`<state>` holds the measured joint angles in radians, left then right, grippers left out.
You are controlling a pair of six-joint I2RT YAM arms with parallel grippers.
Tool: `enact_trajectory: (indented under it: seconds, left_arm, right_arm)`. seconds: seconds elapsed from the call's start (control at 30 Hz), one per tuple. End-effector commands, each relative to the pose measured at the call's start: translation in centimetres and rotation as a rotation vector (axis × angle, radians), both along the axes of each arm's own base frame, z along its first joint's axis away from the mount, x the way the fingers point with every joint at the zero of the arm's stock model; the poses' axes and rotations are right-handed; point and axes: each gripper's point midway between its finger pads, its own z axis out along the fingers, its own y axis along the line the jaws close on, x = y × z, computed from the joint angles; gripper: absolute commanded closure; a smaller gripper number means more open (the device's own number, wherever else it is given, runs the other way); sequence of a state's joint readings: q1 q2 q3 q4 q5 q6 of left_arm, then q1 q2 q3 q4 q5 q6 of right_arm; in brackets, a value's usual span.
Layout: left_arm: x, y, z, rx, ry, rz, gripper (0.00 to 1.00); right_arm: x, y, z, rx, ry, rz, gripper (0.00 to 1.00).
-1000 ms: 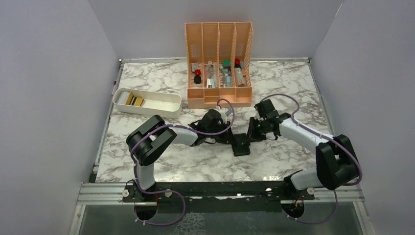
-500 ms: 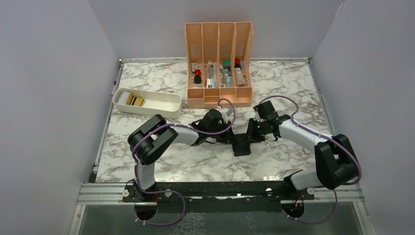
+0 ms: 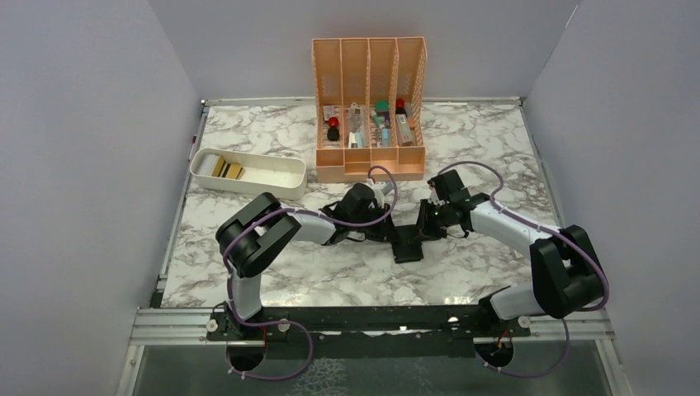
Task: Put the credit cards into the card holder
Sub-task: Close the card holder at the center of the board.
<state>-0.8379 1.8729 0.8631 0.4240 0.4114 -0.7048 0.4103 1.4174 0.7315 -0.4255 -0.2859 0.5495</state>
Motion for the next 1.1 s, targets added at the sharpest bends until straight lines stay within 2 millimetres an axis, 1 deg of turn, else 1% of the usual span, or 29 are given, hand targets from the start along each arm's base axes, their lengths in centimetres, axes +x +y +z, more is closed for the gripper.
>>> enact_trajectory:
  seconds: [0.0,0.17,0.27,0.37,0.53,0.7,0.8,0.9,1.0,1.07]
  left_arm:
    - [0.5,0.1,-1.3,0.037,-0.006,0.006,0.90]
    - [0.5,0.1,-1.3,0.037,-0.004,0.005,0.90]
    - [0.5,0.1,-1.2,0.034,-0.006,0.006,0.90]
    - [0.5,0.2,-1.0,0.033,-0.010,0.010,0.90]
    - [0.3,0.4,-1.5,0.042,0.003,0.012,0.90]
    - [0.3,0.5,-1.6,0.045,0.002,0.014,0.90]
    - [0.3,0.4,-1.5,0.043,0.003,0.014,0.90]
    - [0.3,0.4,-1.3,0.038,0.001,0.014,0.90]
    - [0.3,0.4,-0.5,0.026,-0.008,0.017,0.90]
    - [0.4,0.3,0.5,0.006,-0.017,0.017,0.90]
  right_arm:
    - [-0.7,-0.6,-1.1,-0.037,0.032,-0.024,0.86]
    - [-1.4,-0.7,-2.1,-0.107,0.058,-0.031,0.88]
    - [-1.6,-1.1,-2.5,-0.181,0.077,-0.052,0.89]
    - [-1.5,-2.2,-3.0,-0.246,0.087,-0.086,0.89]
    - [-1.6,-4.1,-4.0,-0.379,0.122,-0.102,0.89]
    - [-1.7,-5.0,-4.4,-0.503,0.119,-0.096,0.90]
    - [-1.9,-4.6,-4.9,-0.528,0.129,-0.076,0.90]
    - [-2.2,-3.8,-5.0,-0.522,0.123,-0.061,0.90]
    - [-1.8,-2.4,-4.1,-0.452,0.083,-0.040,0.90]
    - [-1.2,-1.6,-2.7,-0.401,0.047,-0.046,0.87]
